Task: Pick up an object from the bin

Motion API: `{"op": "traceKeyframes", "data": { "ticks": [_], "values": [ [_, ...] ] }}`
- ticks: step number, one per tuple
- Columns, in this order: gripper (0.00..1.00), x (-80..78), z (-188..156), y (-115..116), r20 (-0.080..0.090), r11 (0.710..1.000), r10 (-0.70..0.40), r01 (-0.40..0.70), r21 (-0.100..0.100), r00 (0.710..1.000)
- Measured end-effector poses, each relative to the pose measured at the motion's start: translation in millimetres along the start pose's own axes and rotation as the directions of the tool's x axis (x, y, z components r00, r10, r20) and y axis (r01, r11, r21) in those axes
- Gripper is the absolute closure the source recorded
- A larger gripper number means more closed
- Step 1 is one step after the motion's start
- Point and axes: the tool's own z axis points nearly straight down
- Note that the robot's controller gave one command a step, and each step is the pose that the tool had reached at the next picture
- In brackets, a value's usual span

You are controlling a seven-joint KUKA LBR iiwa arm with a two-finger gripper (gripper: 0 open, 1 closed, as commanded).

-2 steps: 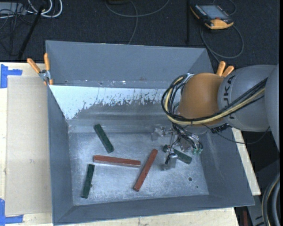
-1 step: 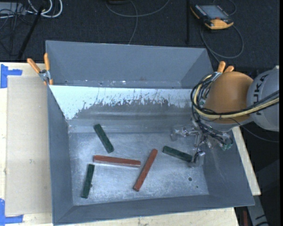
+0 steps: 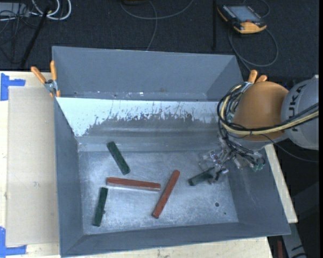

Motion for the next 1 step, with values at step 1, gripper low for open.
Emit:
{"op": "traceKeyframes", "data": {
  "ticks": [1],
  "values": [
    [1.00, 8.9, -154.1, -3.5, 0.007, 0.999, 0.045, -0.045, 0.005, 0.999]
  ]
}}
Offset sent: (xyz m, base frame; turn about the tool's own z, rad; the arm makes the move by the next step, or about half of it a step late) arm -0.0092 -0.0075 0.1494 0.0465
